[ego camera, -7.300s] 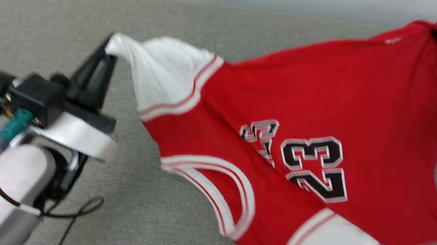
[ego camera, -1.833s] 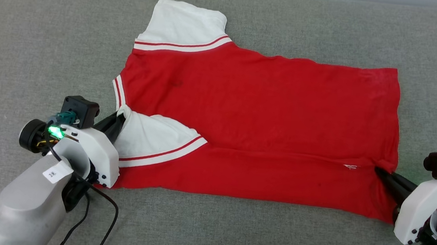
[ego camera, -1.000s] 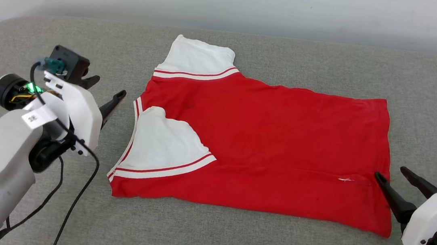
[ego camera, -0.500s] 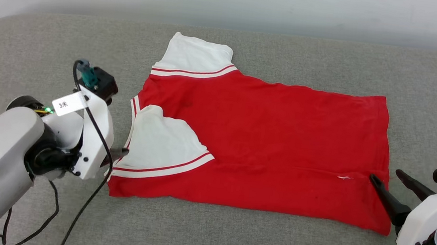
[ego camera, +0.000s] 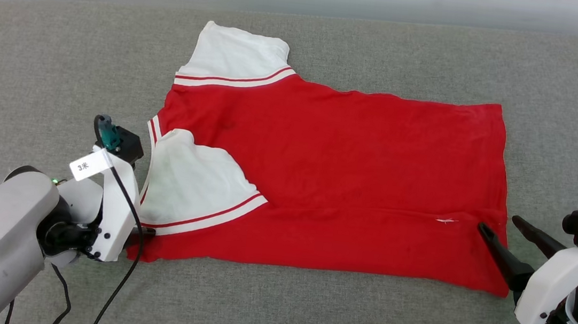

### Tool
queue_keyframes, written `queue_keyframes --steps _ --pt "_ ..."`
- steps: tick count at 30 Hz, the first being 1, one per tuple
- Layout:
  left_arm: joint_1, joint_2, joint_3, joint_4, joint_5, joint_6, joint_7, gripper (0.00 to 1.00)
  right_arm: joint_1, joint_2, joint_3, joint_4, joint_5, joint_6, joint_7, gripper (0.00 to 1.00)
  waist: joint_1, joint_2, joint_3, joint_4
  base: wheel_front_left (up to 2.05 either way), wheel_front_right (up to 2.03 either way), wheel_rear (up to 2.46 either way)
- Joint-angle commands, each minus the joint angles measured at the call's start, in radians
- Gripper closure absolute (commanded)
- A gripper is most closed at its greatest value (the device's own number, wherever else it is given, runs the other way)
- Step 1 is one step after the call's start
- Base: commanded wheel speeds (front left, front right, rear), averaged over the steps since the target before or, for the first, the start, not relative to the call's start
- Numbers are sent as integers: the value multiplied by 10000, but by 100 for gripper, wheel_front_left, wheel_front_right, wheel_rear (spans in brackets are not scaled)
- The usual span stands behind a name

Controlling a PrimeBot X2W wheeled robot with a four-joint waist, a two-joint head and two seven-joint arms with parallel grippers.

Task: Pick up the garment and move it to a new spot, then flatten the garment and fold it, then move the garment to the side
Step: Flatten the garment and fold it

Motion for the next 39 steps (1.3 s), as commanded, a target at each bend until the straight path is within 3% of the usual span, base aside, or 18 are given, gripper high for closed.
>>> queue_keyframes --steps 1,4,5,6,13,23,29,39 --pt "374 -183 -219 147 9 7 -15 0 -158 17 2 -57 -70 -5 13 0 0 -1 39 -36 0 0 0" --pt "584 -335 -401 397 -127 17 -181 0 -206 -90 -81 -120 -92 -6 23 0 0 -1 60 -51 0 0 0" --pt "636 -360 -472 436 -158 17 -243 24 -223 -127 -123 -157 -125 -5 -4 0 0 -1 44 -51 0 0 0" --pt "652 -377 -510 464 -235 17 -317 100 -235 -169 -147 -201 -142 -5 13 0 0 -1 24 -46 0 0 0" --pt "241 -32 -584 66 -190 17 -1110 100 -551 -882 -438 -851 -380 -6 819 0 0 -1 -272 51 0 0 0" --pt "214 460 -838 -857 -118 15 -2104 100 -523 -1734 -336 -1592 183 -6 5174 0 0 -1 -414 207 0 0 0" --pt "-64 431 -896 -1208 -56 15 -2317 100 -603 -1299 -565 -1238 360 -6 6891 0 0 -1 -158 444 0 0 0" --pt "-419 202 -1055 -1385 162 15 -2498 100 -468 58 -189 546 -207 -3 7151 0 0 -1 277 776 0 0 0"
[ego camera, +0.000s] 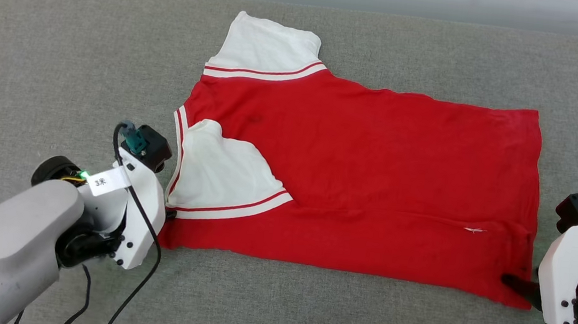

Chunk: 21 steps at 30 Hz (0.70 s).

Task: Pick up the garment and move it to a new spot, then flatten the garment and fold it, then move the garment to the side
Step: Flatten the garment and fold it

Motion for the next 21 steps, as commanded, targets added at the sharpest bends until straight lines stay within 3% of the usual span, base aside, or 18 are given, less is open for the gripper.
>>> queue_keyframes --steps 1,5,7,8,21 --pt "-49 -103 -66 -7 39 25 -69 100 320 462 292 348 17 -1 -64 0 0 0 32 35 0 0 0" --pt "51 -170 -133 111 -43 25 -166 100 545 862 707 845 150 14 -574 0 0 0 -28 26 0 0 0" --pt "158 -155 -159 178 -111 25 -217 100 422 825 744 882 231 16 -996 80 0 0 -132 -45 0 0 0" --pt "222 -136 -182 206 -132 25 -230 100 310 749 725 871 251 16 -1226 100 0 0 -201 -88 0 0 0" --pt "926 398 -319 -240 -630 40 -455 100 533 -895 715 -262 1123 -4 -2361 100 0 0 -1173 -383 0 0 0"
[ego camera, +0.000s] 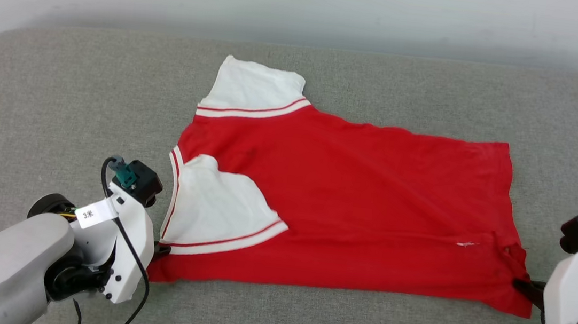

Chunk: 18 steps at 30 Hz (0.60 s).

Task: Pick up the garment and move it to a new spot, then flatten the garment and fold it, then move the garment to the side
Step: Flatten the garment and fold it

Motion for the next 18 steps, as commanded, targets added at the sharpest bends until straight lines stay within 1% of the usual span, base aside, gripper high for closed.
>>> queue_keyframes --steps 1,5,10,14,18 --pt "187 122 -52 -163 -43 61 -32 100 250 -252 -88 -185 161 -8 -48 100 -1 0 -136 -36 0 0 0" --pt "345 274 -88 -426 -118 152 21 100 579 -512 -275 -431 350 -8 56 100 -1 0 -193 -39 0 0 0" --pt "552 312 -170 -561 -132 226 70 100 848 -518 -363 -599 393 -8 198 100 -1 0 -133 -39 0 0 0" --pt "688 203 -151 -462 -238 269 -33 100 950 -240 -422 -495 314 -8 208 100 -1 0 19 -35 0 0 0" --pt "696 104 -247 -77 -213 277 57 100 971 42 -327 -30 54 -8 157 100 -1 0 141 -16 0 0 0"
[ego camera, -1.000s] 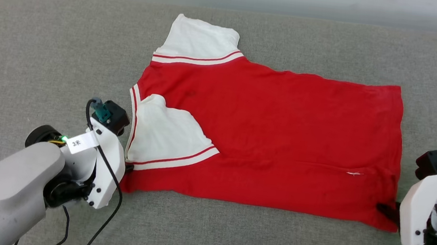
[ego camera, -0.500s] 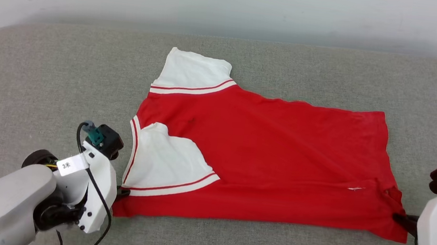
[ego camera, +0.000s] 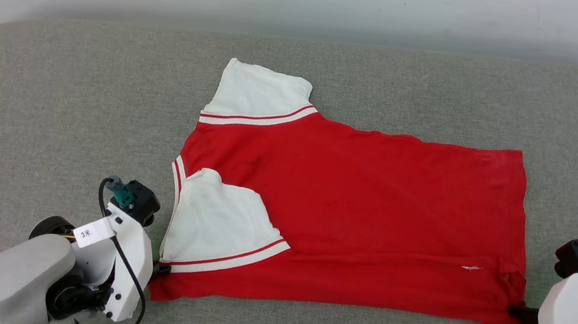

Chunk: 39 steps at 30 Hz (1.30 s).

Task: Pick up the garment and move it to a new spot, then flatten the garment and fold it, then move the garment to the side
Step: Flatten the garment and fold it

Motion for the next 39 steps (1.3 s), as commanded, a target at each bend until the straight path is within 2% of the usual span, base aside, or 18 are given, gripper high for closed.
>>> queue_keyframes --steps 1,5,6,7,8,13,18,23,28,33,39 --pt "112 -41 -35 158 20 9 19 100 92 133 51 139 -65 -8 -92 100 0 0 42 14 0 0 0" --pt "90 -135 35 416 -47 -30 -175 100 27 381 109 366 -122 -7 -433 100 0 0 -4 25 0 0 0" --pt "84 -110 75 451 -66 -8 -206 58 6 385 86 361 -178 -8 -622 83 0 0 -45 24 0 0 0" --pt "44 -75 115 461 -9 -7 -312 0 -28 366 48 340 -231 -8 -844 55 0 0 -91 22 0 0 0" --pt "29 -60 168 458 -58 -9 -367 0 -60 363 -10 315 -285 -8 -1084 0 0 0 -144 17 0 0 0" --pt "-246 97 488 206 4 27 -848 0 -101 324 -357 -76 -644 -8 -2480 0 0 0 -363 -17 0 0 0" --pt "-839 220 935 -106 578 300 -1792 0 -243 738 -1306 -747 -1212 -8 -4138 0 0 0 -336 -121 0 0 0" --pt "-1791 -73 1396 56 1390 722 -2841 0 -262 1614 -2406 -1493 -2401 -7 -5594 0 0 0 3 -267 0 0 0" --pt "-3014 -505 1738 662 1968 872 -3362 0 -53 2579 -3114 -2417 -3540 -7 -6457 0 0 0 573 -479 0 0 0" --pt "-4432 -817 1896 1336 2235 660 -3022 0 95 3270 -3344 -3380 -4293 -8 -6768 0 0 0 1391 -823 0 0 0" --pt "-6149 -1076 1921 2166 2058 195 -1559 0 -8 3698 -3219 -4277 -4754 -8 -6780 0 0 0 2485 -1310 0 0 0"
